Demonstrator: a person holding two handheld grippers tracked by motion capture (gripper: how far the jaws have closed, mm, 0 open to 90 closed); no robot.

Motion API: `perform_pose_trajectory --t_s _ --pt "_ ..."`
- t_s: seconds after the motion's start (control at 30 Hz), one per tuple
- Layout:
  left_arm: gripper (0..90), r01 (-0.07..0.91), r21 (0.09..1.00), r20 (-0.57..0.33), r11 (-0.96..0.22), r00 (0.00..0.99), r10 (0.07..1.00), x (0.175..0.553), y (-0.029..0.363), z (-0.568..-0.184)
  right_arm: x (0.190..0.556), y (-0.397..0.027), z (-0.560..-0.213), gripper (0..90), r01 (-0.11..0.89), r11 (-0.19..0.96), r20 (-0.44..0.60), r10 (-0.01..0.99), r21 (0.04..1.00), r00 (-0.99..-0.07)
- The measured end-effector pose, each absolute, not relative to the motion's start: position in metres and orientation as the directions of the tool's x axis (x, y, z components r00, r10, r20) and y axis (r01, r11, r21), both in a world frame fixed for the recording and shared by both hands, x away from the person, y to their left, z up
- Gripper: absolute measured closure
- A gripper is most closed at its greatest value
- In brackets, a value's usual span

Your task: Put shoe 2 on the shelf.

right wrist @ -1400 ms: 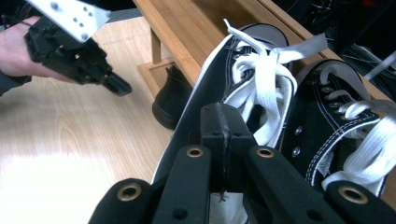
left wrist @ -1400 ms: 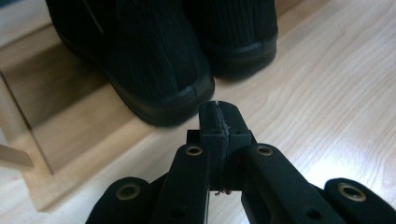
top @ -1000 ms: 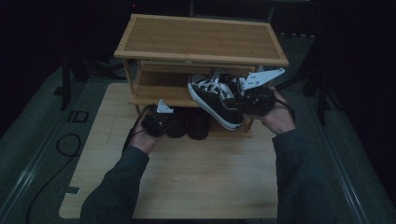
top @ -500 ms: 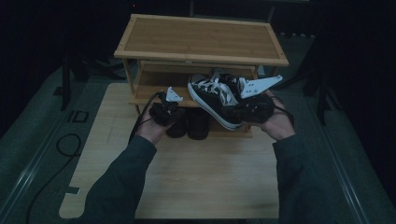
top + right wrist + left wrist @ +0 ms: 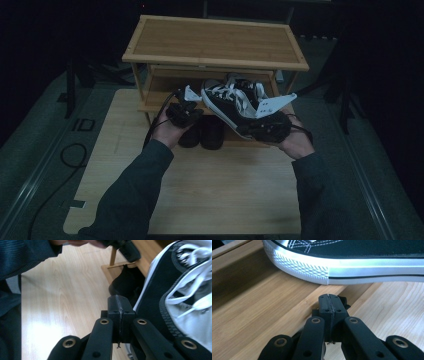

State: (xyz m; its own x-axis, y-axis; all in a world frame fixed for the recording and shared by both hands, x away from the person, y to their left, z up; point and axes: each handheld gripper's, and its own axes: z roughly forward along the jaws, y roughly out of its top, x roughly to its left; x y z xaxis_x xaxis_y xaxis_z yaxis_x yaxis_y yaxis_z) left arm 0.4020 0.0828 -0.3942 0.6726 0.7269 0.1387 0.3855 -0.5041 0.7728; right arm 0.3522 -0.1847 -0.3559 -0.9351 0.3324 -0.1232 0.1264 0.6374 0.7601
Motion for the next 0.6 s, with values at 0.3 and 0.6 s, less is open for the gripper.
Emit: perform_pose_trajectory --t_s 0.3,0.6 --pt "90.0 0.375 0.774 0.152 -0.509 0.671 0.725 0.408 0.074 -0.392 0.347 -0.185 -0.377 89.9 0.136 0.653 -0.104 0.315 0.745 -0.943" --pt "90.0 0.372 0.777 0.162 -0.508 0.661 0.733 0.413 0.063 -0.392 0.345 -0.190 -0.395 89.9 0.160 0.656 -0.071 0.311 0.737 -0.948"
